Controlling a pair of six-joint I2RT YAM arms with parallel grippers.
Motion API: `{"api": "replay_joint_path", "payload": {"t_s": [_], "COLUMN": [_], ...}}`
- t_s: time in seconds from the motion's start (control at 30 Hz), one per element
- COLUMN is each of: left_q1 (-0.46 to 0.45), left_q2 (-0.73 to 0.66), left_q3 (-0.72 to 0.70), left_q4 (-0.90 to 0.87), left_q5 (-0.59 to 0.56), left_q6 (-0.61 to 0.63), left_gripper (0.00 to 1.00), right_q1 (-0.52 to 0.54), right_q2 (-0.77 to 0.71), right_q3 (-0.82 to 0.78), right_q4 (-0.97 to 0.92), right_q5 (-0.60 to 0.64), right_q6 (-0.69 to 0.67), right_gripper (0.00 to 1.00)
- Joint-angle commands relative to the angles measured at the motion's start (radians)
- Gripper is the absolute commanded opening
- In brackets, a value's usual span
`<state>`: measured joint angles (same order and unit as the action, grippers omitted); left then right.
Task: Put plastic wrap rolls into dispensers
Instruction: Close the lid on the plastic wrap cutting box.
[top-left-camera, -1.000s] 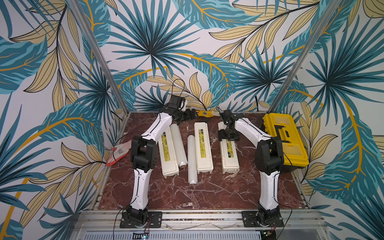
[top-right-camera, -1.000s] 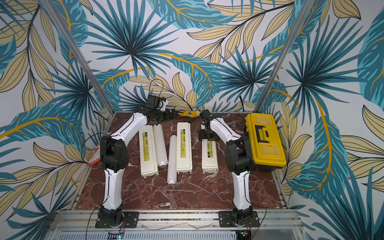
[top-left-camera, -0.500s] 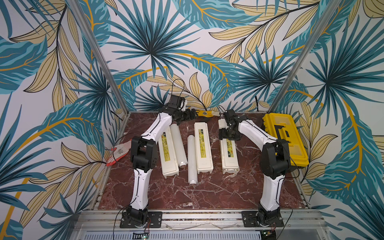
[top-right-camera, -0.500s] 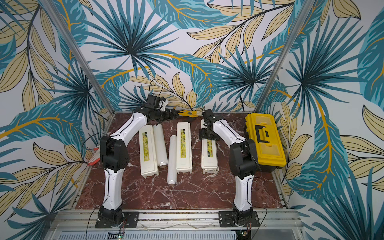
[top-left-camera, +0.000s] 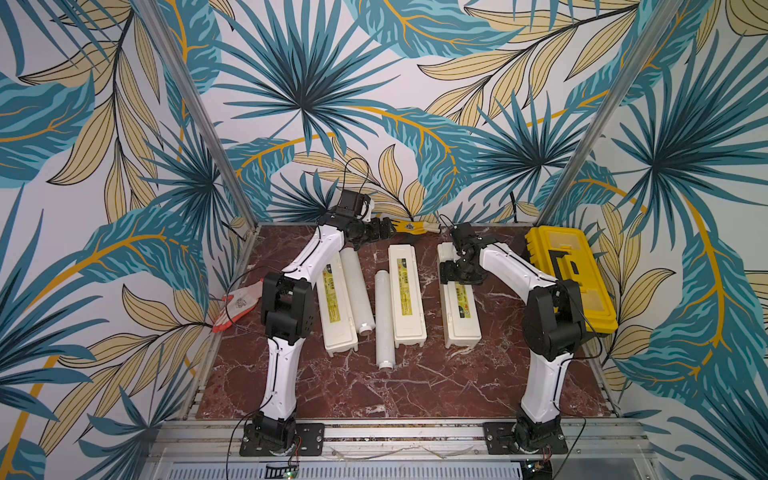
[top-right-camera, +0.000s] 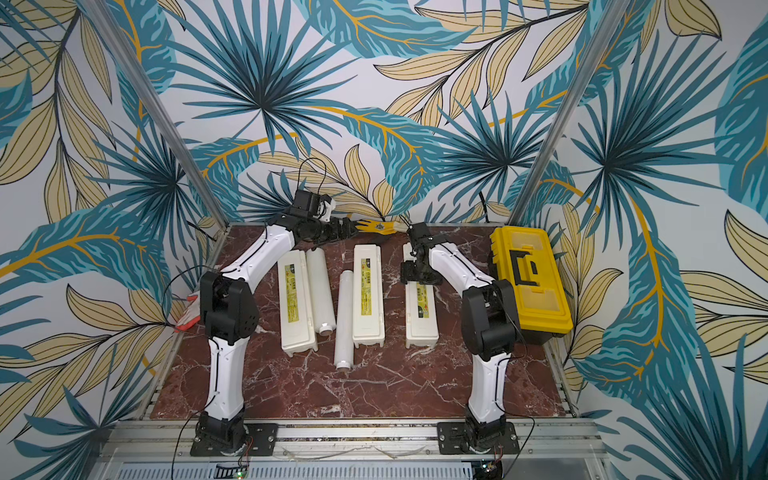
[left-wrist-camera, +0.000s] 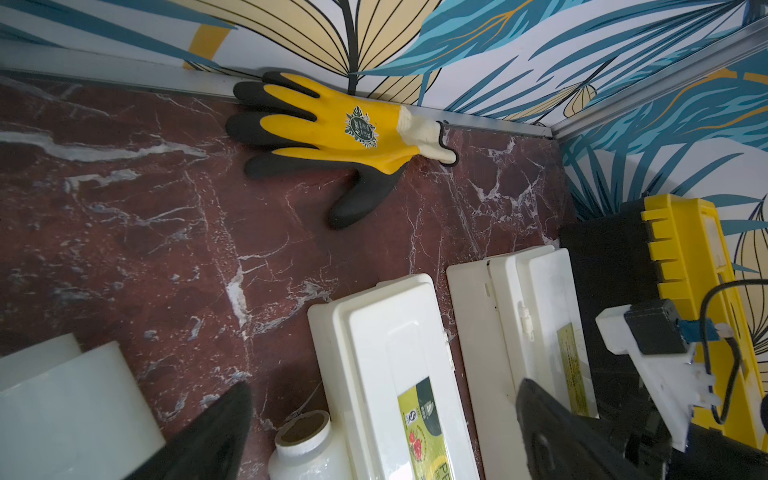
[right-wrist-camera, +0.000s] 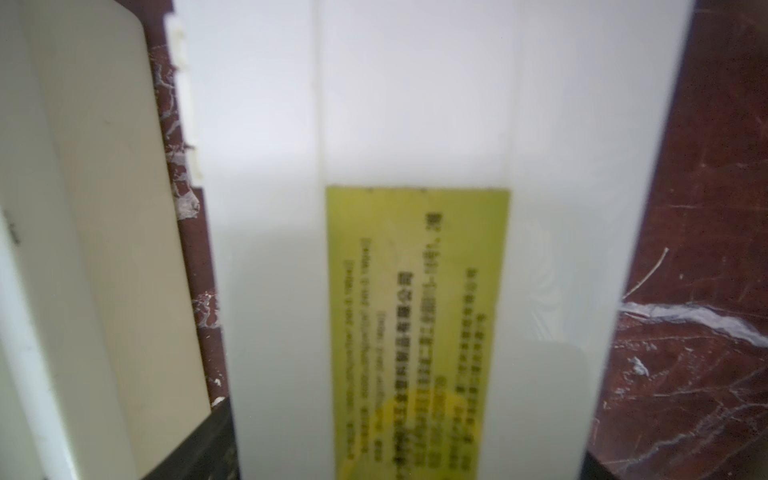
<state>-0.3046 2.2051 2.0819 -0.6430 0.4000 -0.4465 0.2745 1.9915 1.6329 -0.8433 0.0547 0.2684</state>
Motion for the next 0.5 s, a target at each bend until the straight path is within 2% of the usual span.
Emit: {"api": "replay_joint_path", "payload": {"t_s": [0.0,0.47], "left_q1": [-0.006,-0.016], "left_q2": [-0.001,0.004], "left_q3": [0.036,0.058], "left_q4": [0.004,0.004], "left_q5": [-0.016,-0.027], "left_q6": [-0.004,-0.013], "left_gripper": [1.0,0.99], "right_q1": [-0.004,-0.019], "right_q2": [-0.03,-0.027], "right_q3": [-0.031,-0.083], "right_q4": [0.035,0.075], "right_q5": [-0.003,0.054], "right_q6": [-0.019,0.004], "right_gripper": [0.78,0.83]}}
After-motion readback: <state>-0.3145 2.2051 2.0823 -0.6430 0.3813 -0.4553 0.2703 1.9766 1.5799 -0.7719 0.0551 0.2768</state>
